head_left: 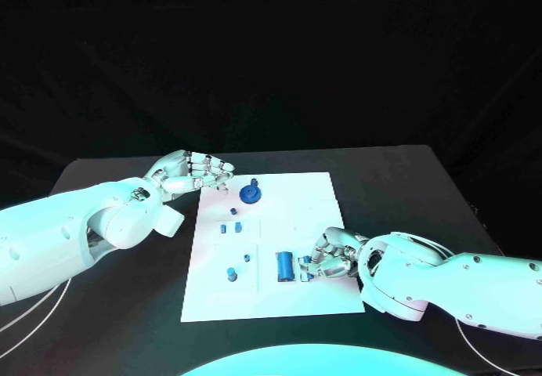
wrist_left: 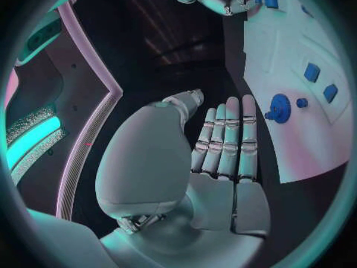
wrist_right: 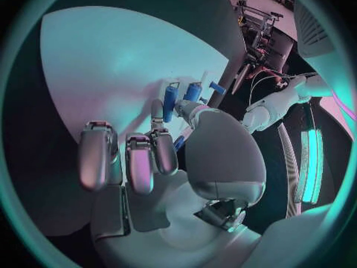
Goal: Assemble the parts on the task board
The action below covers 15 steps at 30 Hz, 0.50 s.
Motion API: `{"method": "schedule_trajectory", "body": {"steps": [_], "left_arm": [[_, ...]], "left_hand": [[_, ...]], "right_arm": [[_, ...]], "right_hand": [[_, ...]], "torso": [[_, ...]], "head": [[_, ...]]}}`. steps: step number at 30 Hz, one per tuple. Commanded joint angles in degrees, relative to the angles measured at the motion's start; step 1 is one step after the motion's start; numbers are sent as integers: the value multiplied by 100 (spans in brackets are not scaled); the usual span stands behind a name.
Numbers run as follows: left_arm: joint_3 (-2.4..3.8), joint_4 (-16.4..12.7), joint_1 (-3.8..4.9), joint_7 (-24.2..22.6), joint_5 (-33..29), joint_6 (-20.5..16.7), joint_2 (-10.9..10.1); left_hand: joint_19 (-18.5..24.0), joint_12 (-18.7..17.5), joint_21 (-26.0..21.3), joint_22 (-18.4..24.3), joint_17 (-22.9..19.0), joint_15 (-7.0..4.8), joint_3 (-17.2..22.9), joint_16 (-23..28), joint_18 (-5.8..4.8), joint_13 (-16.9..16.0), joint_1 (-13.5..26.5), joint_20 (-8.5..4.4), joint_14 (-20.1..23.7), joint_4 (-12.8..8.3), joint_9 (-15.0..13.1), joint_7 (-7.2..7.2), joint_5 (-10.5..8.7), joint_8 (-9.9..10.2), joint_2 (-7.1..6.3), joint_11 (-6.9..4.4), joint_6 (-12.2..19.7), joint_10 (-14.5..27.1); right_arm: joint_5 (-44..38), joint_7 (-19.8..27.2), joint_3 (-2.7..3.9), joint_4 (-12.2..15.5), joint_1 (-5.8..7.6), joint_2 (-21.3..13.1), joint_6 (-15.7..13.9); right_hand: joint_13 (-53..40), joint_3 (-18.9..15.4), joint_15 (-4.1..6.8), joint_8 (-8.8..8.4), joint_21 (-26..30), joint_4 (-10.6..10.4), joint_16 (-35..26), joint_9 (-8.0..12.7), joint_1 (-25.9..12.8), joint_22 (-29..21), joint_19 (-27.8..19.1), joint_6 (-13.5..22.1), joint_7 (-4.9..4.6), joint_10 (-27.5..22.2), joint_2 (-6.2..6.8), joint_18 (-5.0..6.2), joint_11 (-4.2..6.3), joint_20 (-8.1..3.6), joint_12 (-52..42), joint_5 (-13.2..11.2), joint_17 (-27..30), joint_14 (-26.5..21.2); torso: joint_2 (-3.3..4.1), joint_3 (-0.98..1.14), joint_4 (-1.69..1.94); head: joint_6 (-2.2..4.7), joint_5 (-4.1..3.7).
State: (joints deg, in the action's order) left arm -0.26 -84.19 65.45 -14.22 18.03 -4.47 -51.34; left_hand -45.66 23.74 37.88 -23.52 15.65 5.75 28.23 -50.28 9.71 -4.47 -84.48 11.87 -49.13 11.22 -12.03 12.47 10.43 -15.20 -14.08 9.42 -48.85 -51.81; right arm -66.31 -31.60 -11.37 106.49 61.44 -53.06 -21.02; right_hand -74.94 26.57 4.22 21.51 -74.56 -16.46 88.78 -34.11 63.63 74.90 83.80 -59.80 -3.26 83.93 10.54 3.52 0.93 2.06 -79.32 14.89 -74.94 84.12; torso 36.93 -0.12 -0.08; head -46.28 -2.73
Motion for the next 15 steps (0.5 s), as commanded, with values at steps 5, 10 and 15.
{"method": "schedule_trajectory", "body": {"steps": [5, 10, 15], "left_arm": [[4, -20, 4, -30, -25, 103, 5], [4, -21, 4, -26, -25, 106, 2], [4, -23, 4, -23, -25, 109, 1]], "left_hand": [[-46, 20, -37, 9, -2, 39, -34, 29, 67, 5, 26, 9, 8, -8, 6, 32, 30, -1, 32, 5, 53, 49], [-46, 20, -37, 9, -2, 39, -34, 29, 67, 5, 26, 9, 8, -8, 6, 32, 30, -1, 32, 5, 53, 49], [-46, 20, -37, 9, -2, 39, -34, 29, 67, 5, 26, 9, 8, -8, 6, 32, 30, -1, 32, 5, 53, 49]], "right_arm": [[136, 12, -1, 19, -13, 58, 45], [143, 16, -1, 32, -19, 74, 20], [146, 14, 0, 20, -23, 80, 38]], "right_hand": [[-878, -48, 17, -26, -17, 5, 30, 1, -65, 1141, 216, -7, -19, 292, 24, -75, -5, -23, -46, 11, -1234, 534], [-883, -49, 21, -23, -12, 26, 30, -4, -46, 1140, 214, -18, -6, 295, 0, -73, 4, -25, -52, 32, -1233, 534], [-878, -48, 24, -23, -11, 37, 28, -6, -32, 1139, 214, -20, -3, 293, -9, -73, 8, -26, -44, 40, -1230, 533]], "torso": [[0, 0, -1], [1, 1, -1], [-2, -2, -2]], "head": [[-8, 8], [-11, 14], [-15, 20]]}}
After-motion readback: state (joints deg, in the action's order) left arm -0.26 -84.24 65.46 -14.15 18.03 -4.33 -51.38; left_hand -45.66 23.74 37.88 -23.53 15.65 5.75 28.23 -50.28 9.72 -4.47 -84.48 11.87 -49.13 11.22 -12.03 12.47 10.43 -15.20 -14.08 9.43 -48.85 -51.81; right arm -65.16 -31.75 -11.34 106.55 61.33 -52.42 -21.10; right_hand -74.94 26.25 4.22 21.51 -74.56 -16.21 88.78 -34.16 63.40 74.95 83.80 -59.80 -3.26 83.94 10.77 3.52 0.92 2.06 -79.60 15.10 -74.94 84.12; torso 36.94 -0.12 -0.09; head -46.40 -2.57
